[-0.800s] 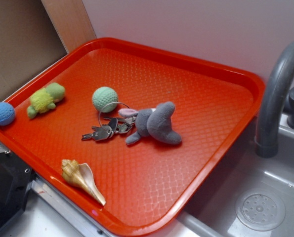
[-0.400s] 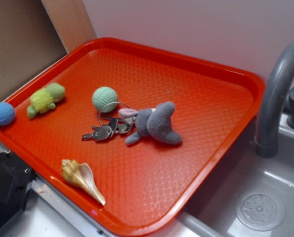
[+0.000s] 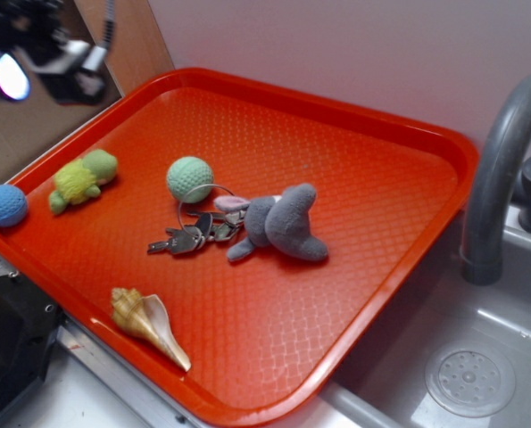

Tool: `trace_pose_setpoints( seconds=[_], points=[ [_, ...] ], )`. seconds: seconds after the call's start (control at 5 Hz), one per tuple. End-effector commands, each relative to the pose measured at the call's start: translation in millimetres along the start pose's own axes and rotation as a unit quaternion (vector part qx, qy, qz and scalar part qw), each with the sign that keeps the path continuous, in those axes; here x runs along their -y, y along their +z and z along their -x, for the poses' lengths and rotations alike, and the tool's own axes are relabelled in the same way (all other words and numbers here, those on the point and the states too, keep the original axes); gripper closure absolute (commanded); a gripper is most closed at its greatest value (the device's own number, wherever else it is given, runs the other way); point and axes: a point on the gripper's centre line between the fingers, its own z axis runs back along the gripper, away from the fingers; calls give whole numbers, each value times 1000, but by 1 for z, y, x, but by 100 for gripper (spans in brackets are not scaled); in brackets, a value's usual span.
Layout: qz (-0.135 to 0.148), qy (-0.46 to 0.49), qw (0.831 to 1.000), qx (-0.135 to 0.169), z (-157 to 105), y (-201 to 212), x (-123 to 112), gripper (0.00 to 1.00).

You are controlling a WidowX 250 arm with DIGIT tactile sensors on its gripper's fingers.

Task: Grab the green ball.

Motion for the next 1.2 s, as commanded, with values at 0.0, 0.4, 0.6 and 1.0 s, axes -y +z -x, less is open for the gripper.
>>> trace_pose_setpoints(
  seconds=[0.0,0.4,0.6,1.0],
  points=[
    [68,76,994,48,-17,-58,17,0],
    [115,48,991,51,-25,-76,56,0],
    [97,45,992,63,-34,-89,56,0],
    [15,73,994,82,-50,-97,20,0]
  ],
)
